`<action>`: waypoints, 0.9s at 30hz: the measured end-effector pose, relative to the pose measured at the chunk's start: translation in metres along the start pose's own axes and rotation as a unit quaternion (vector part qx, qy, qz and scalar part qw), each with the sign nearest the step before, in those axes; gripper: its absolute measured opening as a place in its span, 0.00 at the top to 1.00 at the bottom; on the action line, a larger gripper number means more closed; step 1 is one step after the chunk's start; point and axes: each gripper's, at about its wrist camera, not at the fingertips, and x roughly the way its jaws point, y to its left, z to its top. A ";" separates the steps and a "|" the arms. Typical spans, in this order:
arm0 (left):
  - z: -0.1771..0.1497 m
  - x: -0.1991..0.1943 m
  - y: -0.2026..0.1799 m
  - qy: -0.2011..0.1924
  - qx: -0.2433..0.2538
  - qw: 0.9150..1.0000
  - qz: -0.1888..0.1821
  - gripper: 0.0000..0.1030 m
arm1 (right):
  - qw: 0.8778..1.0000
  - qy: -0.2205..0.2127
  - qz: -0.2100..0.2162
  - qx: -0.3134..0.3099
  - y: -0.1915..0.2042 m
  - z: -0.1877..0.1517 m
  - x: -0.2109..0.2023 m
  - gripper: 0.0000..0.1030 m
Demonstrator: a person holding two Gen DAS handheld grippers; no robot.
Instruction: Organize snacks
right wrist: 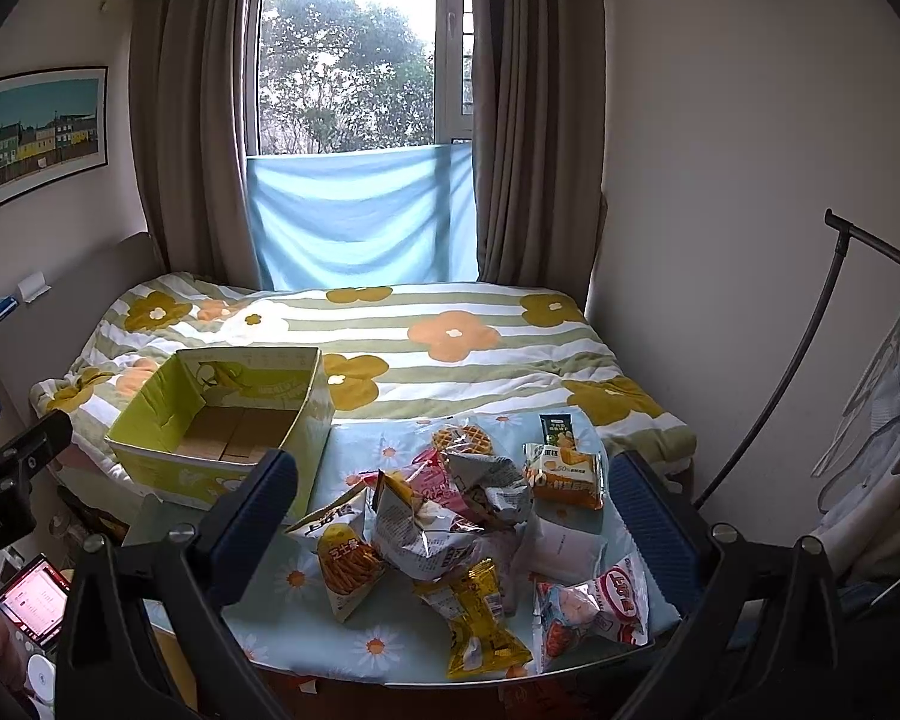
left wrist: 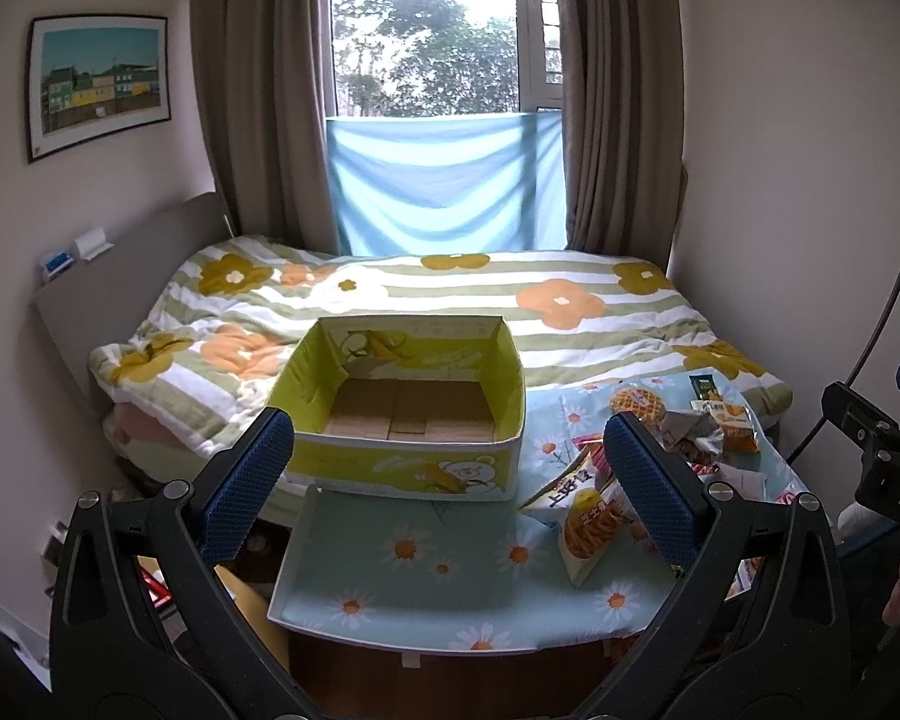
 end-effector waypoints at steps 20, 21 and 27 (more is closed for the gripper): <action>0.003 0.003 0.001 -0.001 0.000 1.000 -0.002 0.01 | 1.000 0.001 -0.001 -0.002 0.002 0.002 0.001 0.00; 0.003 0.003 0.001 -0.001 0.000 1.000 -0.002 0.01 | 1.000 0.001 -0.001 -0.001 0.002 0.002 0.001 0.00; 0.003 0.001 0.000 -0.002 0.001 1.000 -0.003 0.01 | 1.000 0.002 0.000 -0.001 0.002 0.002 0.001 0.00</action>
